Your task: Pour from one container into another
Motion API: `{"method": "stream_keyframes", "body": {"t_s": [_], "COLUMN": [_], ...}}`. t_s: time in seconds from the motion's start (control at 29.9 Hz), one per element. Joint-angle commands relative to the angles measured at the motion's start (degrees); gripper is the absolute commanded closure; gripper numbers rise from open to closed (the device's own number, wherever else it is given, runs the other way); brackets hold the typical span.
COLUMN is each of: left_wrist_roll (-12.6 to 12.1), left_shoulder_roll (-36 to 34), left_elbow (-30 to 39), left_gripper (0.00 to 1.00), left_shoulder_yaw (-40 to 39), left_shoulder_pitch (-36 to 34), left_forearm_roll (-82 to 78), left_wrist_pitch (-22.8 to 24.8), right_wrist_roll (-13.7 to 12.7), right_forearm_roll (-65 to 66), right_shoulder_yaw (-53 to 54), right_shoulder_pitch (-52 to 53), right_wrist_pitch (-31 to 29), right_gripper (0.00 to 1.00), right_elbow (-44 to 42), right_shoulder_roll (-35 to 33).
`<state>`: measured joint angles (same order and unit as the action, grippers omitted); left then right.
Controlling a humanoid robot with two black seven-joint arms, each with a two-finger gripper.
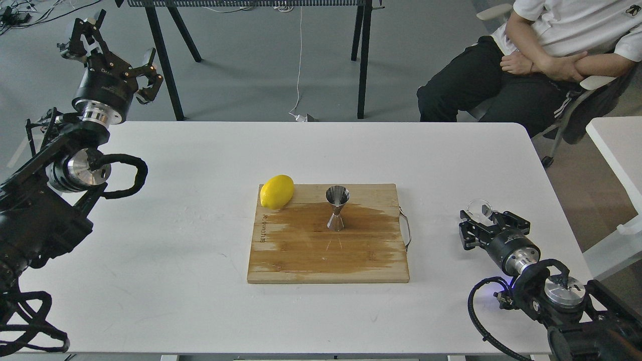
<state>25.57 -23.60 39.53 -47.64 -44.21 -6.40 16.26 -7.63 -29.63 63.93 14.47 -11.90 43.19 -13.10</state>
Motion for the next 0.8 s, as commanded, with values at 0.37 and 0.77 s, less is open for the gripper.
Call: {"method": "stream_keyframes", "body": {"t_s": [0.37,0.77], "left_wrist_roll": [0.00,0.00], "left_shoulder_roll": [-0.22,-0.40], "left_elbow": [0.02,0.02], "left_gripper": [0.00,0.00], "left_shoulder_yaw": [0.00,-0.09], "left_shoulder_pitch": [-0.17,-0.17], "left_forearm_roll": [-0.02,0.07], "left_wrist_pitch": [0.00,0.00], "right_wrist_roll": [0.07,0.33], "right_forearm_roll": [0.09,0.01], "right_shoulder_yaw": [0.05,0.23], "right_shoulder_pitch": [-0.15,-0.59], "right_wrist_pitch": [-0.76,-2.16], "right_gripper": [0.24,0.03], "right_elbow": [-0.82,0.41], "right_shoulder_roll": [0.00,-0.26]}}
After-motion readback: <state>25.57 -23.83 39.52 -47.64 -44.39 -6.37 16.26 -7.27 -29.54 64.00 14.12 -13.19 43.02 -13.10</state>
